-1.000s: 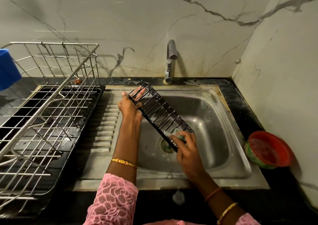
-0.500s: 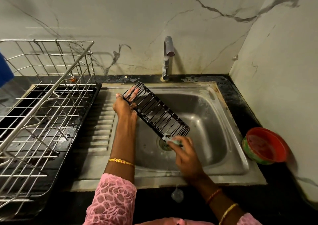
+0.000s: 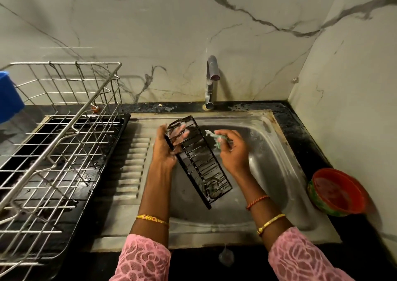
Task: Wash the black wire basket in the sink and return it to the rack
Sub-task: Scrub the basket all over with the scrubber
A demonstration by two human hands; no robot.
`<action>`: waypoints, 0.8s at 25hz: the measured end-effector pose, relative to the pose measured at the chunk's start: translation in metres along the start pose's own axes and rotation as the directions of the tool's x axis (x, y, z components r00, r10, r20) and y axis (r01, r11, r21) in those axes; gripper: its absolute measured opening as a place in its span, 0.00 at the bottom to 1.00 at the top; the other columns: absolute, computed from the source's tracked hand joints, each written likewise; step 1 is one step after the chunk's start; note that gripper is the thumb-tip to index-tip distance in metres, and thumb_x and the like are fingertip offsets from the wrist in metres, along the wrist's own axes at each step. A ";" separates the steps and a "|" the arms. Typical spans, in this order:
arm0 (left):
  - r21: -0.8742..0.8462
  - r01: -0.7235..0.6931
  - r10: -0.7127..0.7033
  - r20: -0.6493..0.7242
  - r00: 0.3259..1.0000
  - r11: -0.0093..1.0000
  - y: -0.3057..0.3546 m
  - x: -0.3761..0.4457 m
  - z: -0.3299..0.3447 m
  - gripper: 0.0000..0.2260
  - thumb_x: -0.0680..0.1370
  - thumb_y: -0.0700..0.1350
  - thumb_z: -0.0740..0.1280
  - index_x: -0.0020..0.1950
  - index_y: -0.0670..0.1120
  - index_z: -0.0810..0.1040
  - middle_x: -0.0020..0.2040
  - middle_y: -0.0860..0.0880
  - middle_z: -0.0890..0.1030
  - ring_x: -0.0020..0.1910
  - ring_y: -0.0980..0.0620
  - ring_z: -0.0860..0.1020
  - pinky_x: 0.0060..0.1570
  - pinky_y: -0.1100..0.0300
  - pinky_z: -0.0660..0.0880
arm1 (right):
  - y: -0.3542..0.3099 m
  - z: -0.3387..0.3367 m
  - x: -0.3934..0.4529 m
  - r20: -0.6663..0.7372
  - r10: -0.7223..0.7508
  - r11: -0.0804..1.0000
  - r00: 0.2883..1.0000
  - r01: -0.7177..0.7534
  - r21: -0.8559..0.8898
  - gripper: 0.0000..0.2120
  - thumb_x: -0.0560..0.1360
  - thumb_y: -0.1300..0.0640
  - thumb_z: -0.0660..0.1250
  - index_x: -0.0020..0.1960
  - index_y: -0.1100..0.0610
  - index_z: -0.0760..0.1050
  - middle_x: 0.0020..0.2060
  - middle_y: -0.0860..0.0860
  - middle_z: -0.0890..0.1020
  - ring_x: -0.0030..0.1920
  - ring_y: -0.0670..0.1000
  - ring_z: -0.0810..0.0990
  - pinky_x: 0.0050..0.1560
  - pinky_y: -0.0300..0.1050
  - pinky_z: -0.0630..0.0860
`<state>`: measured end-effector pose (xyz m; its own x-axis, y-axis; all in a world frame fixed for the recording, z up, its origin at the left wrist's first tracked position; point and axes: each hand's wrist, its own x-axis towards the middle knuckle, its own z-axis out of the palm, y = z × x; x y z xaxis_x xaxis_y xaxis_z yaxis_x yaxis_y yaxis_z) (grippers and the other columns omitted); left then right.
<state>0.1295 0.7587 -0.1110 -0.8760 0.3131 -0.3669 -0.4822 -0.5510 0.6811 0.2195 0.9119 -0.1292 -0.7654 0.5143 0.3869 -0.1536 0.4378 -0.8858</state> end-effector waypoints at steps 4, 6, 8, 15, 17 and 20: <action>0.235 0.074 -0.072 -0.018 0.997 0.969 0.005 -0.011 0.008 0.10 0.79 0.44 0.55 0.49 0.45 0.75 0.30 0.50 0.83 0.20 0.59 0.74 0.15 0.71 0.52 | -0.009 0.012 -0.005 0.051 -0.017 0.995 0.999 0.012 0.103 0.14 0.75 0.70 0.62 0.54 0.57 0.79 0.51 0.50 0.77 0.52 0.45 0.77 0.53 0.32 0.75; 0.295 0.061 -0.051 -0.043 0.998 0.953 0.002 -0.009 0.007 0.11 0.79 0.44 0.55 0.52 0.44 0.76 0.29 0.51 0.82 0.17 0.61 0.67 0.17 0.70 0.51 | -0.006 0.018 -0.008 0.071 -0.033 0.994 0.997 0.025 0.109 0.13 0.75 0.70 0.62 0.54 0.58 0.80 0.51 0.50 0.76 0.52 0.45 0.76 0.53 0.30 0.74; 0.316 0.035 -0.006 -0.090 0.996 0.948 -0.003 -0.001 0.003 0.13 0.79 0.45 0.57 0.60 0.43 0.75 0.35 0.50 0.83 0.18 0.61 0.68 0.18 0.70 0.54 | -0.001 0.021 -0.004 0.048 -0.021 0.995 0.999 0.016 0.095 0.12 0.74 0.70 0.63 0.52 0.59 0.80 0.50 0.49 0.76 0.51 0.44 0.76 0.52 0.31 0.74; 0.329 0.016 0.004 -0.061 0.998 0.944 -0.007 -0.009 0.012 0.13 0.82 0.48 0.55 0.44 0.45 0.76 0.30 0.51 0.83 0.18 0.60 0.70 0.17 0.69 0.57 | 0.012 0.012 0.033 -0.021 0.119 0.990 0.993 -0.117 0.074 0.13 0.73 0.73 0.61 0.46 0.57 0.78 0.50 0.55 0.80 0.48 0.41 0.77 0.48 0.27 0.73; 0.322 0.005 0.009 -0.042 0.999 0.947 -0.010 -0.012 0.016 0.16 0.83 0.47 0.55 0.42 0.44 0.76 0.28 0.49 0.82 0.20 0.58 0.75 0.16 0.70 0.63 | 0.012 0.012 0.032 -0.023 0.128 0.987 0.991 -0.126 0.096 0.14 0.73 0.73 0.61 0.46 0.56 0.77 0.49 0.55 0.80 0.47 0.43 0.78 0.47 0.29 0.75; 0.348 -0.024 0.038 -0.034 0.999 0.937 -0.011 -0.011 0.021 0.17 0.83 0.46 0.55 0.40 0.42 0.75 0.25 0.48 0.81 0.19 0.58 0.75 0.18 0.71 0.66 | 0.011 0.010 0.022 -0.038 0.168 0.972 0.985 -0.159 0.172 0.13 0.74 0.72 0.62 0.45 0.55 0.78 0.48 0.56 0.81 0.44 0.43 0.79 0.45 0.34 0.78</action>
<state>0.1446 0.7780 -0.1010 -0.8937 0.2652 -0.3618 -0.4268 -0.2543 0.8679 0.1950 0.9208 -0.1328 -0.7561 0.6081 0.2419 -0.1349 0.2168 -0.9668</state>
